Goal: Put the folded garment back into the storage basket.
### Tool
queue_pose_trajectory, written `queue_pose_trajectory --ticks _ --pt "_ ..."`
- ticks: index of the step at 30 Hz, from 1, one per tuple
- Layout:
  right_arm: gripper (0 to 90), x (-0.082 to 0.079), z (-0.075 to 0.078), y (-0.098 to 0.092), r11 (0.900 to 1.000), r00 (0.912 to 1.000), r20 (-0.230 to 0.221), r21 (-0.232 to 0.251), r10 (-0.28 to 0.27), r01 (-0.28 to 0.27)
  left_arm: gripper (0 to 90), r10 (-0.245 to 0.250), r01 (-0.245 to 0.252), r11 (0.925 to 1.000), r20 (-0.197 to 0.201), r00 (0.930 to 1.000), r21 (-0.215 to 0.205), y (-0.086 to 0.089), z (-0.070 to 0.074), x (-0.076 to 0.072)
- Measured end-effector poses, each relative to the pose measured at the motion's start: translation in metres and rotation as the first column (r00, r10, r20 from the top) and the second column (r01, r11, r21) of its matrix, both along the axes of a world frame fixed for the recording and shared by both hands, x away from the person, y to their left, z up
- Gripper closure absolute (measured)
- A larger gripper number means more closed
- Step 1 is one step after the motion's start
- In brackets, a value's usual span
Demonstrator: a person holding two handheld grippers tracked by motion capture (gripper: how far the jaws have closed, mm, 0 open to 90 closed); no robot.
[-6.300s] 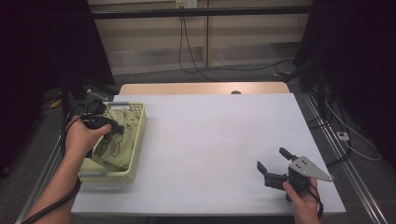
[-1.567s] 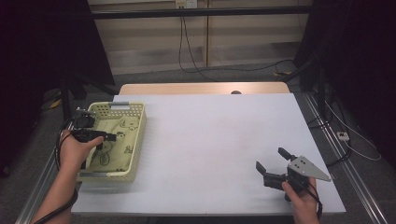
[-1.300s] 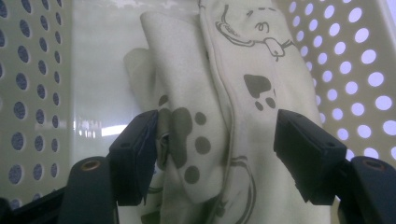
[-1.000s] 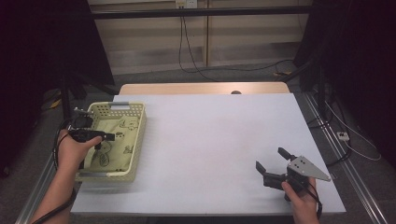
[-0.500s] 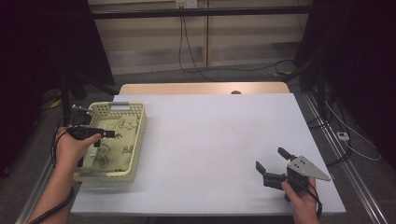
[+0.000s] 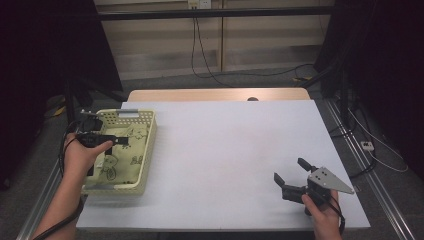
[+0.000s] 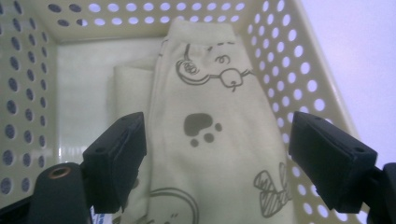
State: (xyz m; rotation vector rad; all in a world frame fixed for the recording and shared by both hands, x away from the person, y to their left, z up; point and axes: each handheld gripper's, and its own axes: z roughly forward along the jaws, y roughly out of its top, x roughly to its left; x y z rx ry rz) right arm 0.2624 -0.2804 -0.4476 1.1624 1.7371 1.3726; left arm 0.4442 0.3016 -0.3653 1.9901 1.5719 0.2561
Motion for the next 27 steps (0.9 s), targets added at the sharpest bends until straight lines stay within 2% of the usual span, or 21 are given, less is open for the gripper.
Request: queue_pose_trajectory --ticks 6,13,18,21,27 --pt "4.4 0.000 0.000 0.000 1.000 1.0000 0.000 -0.003 -0.001 0.001 19.5 -0.046 0.047 0.9987 0.024 0.9986 -0.018 -0.016 0.007 -0.001" --pt "4.4 -0.001 0.001 -0.001 1.000 1.0000 0.003 -0.003 -0.002 0.002 19.6 -0.117 0.119 0.9922 0.039 0.9923 -0.036 -0.041 0.015 -0.003" --pt "4.3 -0.001 0.000 -0.002 1.000 1.0000 0.002 -0.001 -0.004 0.004 19.7 -0.167 0.169 0.9842 0.047 0.9848 -0.051 -0.055 0.019 -0.005" --pt "4.3 -0.001 0.001 -0.002 1.000 1.0000 0.003 -0.002 -0.003 0.003 19.7 -0.180 0.183 0.9811 0.051 0.9823 -0.062 -0.063 0.020 -0.006" --pt "4.3 -0.001 0.001 -0.002 1.000 1.0000 0.000 0.000 -0.003 0.003 19.6 -0.231 0.235 0.9683 0.057 0.9713 -0.084 -0.075 0.022 -0.009"
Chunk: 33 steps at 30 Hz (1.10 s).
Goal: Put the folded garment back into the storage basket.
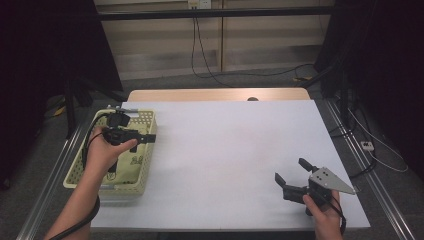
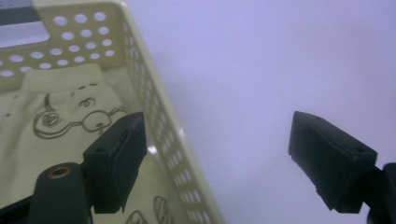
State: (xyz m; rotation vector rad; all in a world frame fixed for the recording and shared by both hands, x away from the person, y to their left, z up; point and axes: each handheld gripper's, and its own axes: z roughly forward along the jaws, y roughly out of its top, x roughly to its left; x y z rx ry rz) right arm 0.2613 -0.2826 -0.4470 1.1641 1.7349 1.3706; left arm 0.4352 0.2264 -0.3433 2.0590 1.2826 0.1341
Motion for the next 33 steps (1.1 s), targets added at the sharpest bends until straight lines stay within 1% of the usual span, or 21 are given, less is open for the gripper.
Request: queue_pose_trajectory --ticks 2,7,9,13,15,16,20,21,24,29,30,33 --pt "4.4 0.000 0.000 0.000 1.000 1.0000 0.001 0.002 0.001 -0.001 19.6 -0.005 0.005 1.0000 0.000 1.0000 -0.007 -0.005 0.000 -0.002" --pt "4.4 0.000 0.000 0.000 1.000 1.0000 0.001 0.002 -0.002 0.002 19.4 -0.043 0.043 0.9990 0.008 0.9990 -0.013 -0.016 0.002 -0.005" --pt "4.4 0.000 0.000 -0.001 1.000 1.0000 0.002 0.002 -0.002 0.002 19.0 -0.064 0.064 0.9979 0.012 0.9979 -0.011 -0.021 0.002 -0.007" --pt "4.4 0.000 0.000 0.000 1.000 1.0000 0.000 0.003 0.000 0.000 18.7 -0.088 0.089 0.9958 0.020 0.9959 -0.025 -0.029 0.001 -0.010" --pt "4.4 0.000 0.000 0.000 1.000 1.0000 0.001 0.002 0.001 -0.001 18.5 -0.105 0.105 0.9939 0.018 0.9943 -0.033 -0.032 0.000 -0.011" --pt "4.4 0.000 0.000 0.000 1.000 1.0000 0.001 0.002 0.001 -0.001 18.4 -0.104 0.105 0.9936 0.022 0.9943 -0.043 -0.034 -0.001 -0.012" --pt "4.4 0.000 0.000 -0.001 1.000 1.0000 0.002 0.002 -0.002 0.002 18.4 -0.124 0.125 0.9911 0.022 0.9921 -0.047 -0.039 -0.005 -0.015" --pt "4.4 0.000 0.000 -0.001 1.000 1.0000 0.002 0.004 -0.003 0.003 18.4 -0.127 0.128 0.9907 0.017 0.9917 -0.047 -0.040 -0.006 -0.015" --pt "4.4 0.000 0.000 -0.001 1.000 1.0000 0.002 0.002 -0.001 0.001 18.4 -0.138 0.139 0.9886 0.017 0.9902 -0.058 -0.044 -0.008 -0.017" --pt "4.4 0.000 0.000 0.000 1.000 1.0000 0.002 0.002 0.000 0.000 18.2 -0.159 0.161 0.9847 0.027 0.9869 -0.068 -0.050 -0.009 -0.024" --pt "4.4 0.000 0.000 0.000 1.000 1.0000 0.001 0.002 -0.001 0.001 18.2 -0.169 0.171 0.9827 0.027 0.9852 -0.072 -0.051 -0.009 -0.026" --pt "4.4 0.000 0.000 0.000 1.000 1.0000 -0.001 0.002 0.000 0.000 18.2 -0.178 0.180 0.9808 0.028 0.9836 -0.075 -0.054 -0.012 -0.030"
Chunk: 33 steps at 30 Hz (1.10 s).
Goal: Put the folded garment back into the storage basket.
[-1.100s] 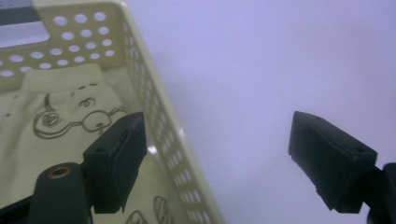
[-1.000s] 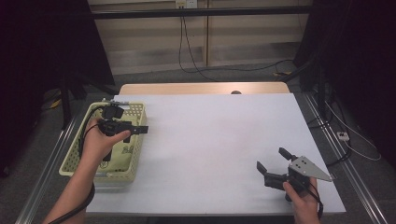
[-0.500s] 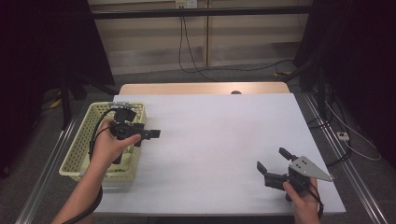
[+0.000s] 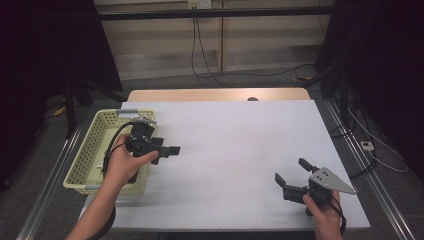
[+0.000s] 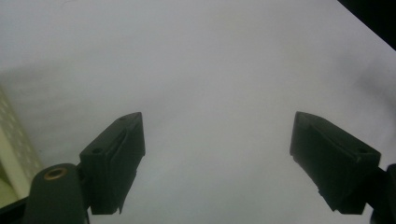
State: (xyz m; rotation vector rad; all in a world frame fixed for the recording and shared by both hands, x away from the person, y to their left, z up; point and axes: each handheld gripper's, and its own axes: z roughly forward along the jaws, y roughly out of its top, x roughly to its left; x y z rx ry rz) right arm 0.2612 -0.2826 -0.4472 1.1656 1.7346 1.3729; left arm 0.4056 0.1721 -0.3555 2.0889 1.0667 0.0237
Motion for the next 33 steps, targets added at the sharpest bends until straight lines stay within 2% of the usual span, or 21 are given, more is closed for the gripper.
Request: queue_pose_trajectory --ticks 11,14,20,24,25,27,33 --pt "4.4 0.000 0.000 0.000 1.000 1.0000 0.000 -0.001 -0.002 0.002 17.2 -0.035 0.035 0.9994 -0.006 0.9994 -0.003 -0.006 -0.013 -0.009" --pt "4.4 0.000 0.000 0.000 1.000 1.0000 0.001 -0.001 -0.002 0.002 16.0 -0.048 0.048 0.9988 0.005 0.9988 0.002 -0.007 -0.016 -0.013" --pt "4.4 0.000 0.000 0.000 1.000 1.0000 0.001 -0.002 -0.001 0.001 14.7 -0.054 0.054 0.9983 0.013 0.9985 -0.020 -0.007 -0.022 -0.020" --pt "4.4 0.000 0.000 0.000 1.000 1.0000 0.001 -0.002 0.000 0.000 14.3 -0.067 0.067 0.9976 0.016 0.9976 -0.017 -0.007 -0.027 -0.023" --pt "4.4 0.000 0.000 0.000 1.000 1.0000 0.001 -0.003 0.000 0.000 14.4 -0.060 0.060 0.9978 0.018 0.9981 -0.029 -0.007 -0.028 -0.025" --pt "4.4 0.000 0.000 0.000 1.000 1.0000 0.001 -0.003 -0.001 0.001 14.4 -0.066 0.066 0.9976 0.020 0.9976 -0.019 -0.006 -0.030 -0.026" --pt "4.4 -0.001 0.000 0.000 1.000 1.0000 0.001 -0.002 -0.001 0.001 14.4 -0.070 0.071 0.9969 0.021 0.9973 -0.034 -0.006 -0.037 -0.032"
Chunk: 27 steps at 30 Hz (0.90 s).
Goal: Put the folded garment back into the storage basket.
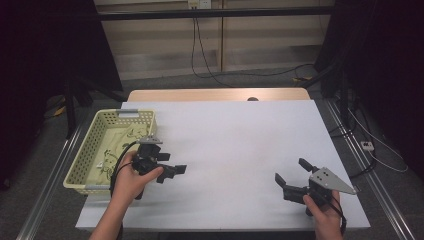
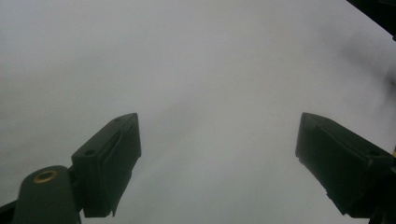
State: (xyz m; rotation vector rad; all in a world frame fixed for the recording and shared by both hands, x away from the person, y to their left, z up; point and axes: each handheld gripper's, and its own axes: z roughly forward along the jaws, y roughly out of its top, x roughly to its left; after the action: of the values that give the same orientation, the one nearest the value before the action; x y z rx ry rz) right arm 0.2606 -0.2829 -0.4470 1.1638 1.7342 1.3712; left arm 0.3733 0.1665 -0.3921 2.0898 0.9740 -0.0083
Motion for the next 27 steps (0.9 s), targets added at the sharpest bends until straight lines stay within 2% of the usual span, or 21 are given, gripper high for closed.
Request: queue_pose_trajectory --ticks 8,27 --pt "4.4 0.000 0.000 0.000 1.000 1.0000 0.000 0.001 -0.001 0.001 14.5 -0.003 0.003 1.0000 0.018 0.9998 -0.004 0.000 -0.007 -0.007" --pt "4.4 0.000 0.000 0.000 1.000 1.0000 -0.001 -0.001 -0.001 0.001 14.9 -0.020 0.020 0.9992 0.017 0.9997 -0.036 0.007 -0.024 -0.016"
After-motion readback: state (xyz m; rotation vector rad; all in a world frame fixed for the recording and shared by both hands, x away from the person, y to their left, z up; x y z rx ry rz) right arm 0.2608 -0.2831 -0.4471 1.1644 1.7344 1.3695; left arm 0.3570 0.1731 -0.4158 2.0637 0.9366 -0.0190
